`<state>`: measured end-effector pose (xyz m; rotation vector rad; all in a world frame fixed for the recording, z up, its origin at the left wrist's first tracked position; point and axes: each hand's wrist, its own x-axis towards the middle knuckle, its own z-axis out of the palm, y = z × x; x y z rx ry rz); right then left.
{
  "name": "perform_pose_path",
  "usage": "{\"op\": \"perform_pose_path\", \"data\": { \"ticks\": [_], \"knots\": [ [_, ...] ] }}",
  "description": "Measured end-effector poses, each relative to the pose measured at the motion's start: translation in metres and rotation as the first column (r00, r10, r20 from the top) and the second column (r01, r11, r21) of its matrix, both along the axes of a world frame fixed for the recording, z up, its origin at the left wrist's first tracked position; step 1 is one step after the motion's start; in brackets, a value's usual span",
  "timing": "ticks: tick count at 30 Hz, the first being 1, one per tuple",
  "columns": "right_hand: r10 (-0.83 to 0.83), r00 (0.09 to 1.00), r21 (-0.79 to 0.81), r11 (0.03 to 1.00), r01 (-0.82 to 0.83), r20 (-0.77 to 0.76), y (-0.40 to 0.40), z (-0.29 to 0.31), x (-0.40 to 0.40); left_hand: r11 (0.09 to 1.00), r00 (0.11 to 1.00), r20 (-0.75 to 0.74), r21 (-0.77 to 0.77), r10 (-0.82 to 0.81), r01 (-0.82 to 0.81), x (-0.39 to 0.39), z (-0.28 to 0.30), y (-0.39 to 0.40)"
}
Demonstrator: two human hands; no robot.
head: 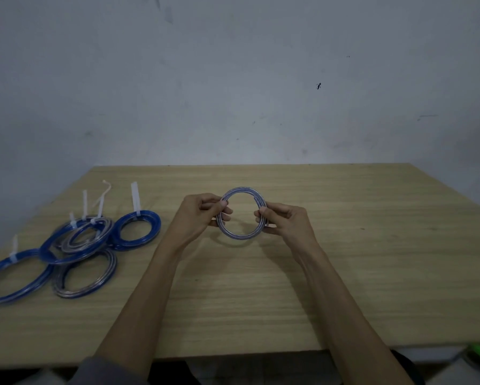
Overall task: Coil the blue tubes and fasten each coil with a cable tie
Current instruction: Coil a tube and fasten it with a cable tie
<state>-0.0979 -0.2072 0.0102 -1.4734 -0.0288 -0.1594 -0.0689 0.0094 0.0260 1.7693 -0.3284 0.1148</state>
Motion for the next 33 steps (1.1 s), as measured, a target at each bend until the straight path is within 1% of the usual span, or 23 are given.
{"op": "perform_pose_path", "data": {
  "ticks": [5, 9, 11, 13, 15, 20, 22, 24, 28, 33],
  "knots": [
    [0.003, 1.0, 0.003, 1.0, -0.003, 0.014, 0.001, 0.001, 0.0, 0.999, 0.998, 0.038, -0.023, 0.05, -0.05, -0.001, 0.0, -0.001],
    [0.025, 0.999, -0.036, 0.999, -0.023, 0.031, 0.0, 0.002, 0.001, 0.999, 0.998, -0.036, -0.03, -0.044, 0.043, -0.002, 0.004, 0.001],
    [0.051, 0.998, -0.066, 0.997, -0.049, 0.035, 0.001, 0.002, 0.002, 0.997, 0.997, -0.054, -0.064, -0.056, 0.053, -0.002, 0.004, 0.002],
    [0.065, 0.998, -0.061, 0.996, -0.063, 0.028, 0.004, 0.001, 0.002, 0.995, 0.997, -0.063, -0.097, -0.044, 0.038, -0.001, 0.003, 0.003],
    [0.063, 0.998, -0.063, 0.996, -0.062, 0.015, 0.006, -0.001, 0.003, 0.997, 0.999, -0.045, -0.081, -0.021, 0.018, 0.0, 0.001, 0.002],
    [0.069, 0.998, -0.055, 0.996, -0.069, -0.01, 0.004, -0.001, 0.003, 0.999, 0.997, 0.068, -0.029, 0.021, -0.019, -0.002, -0.001, -0.003],
    [0.079, 0.997, -0.085, 0.993, -0.08, -0.014, 0.003, -0.002, 0.002, 1.0, 0.999, 0.046, -0.011, -0.01, 0.011, -0.002, -0.001, -0.002],
    [0.089, 0.996, -0.124, 0.988, -0.09, -0.015, 0.002, -0.002, 0.002, 0.998, 0.998, -0.007, 0.001, -0.056, 0.056, -0.002, -0.002, -0.001],
    [0.113, 0.993, -0.121, 0.986, -0.114, -0.018, 0.005, -0.002, 0.001, 0.996, 0.996, -0.061, -0.065, -0.059, 0.055, 0.0, -0.003, -0.001],
    [0.117, 0.993, -0.108, 0.987, -0.119, -0.023, 0.006, -0.004, 0.002, 1.0, 0.999, 0.047, -0.014, 0.023, -0.023, 0.002, -0.008, -0.005]
  ]
}}
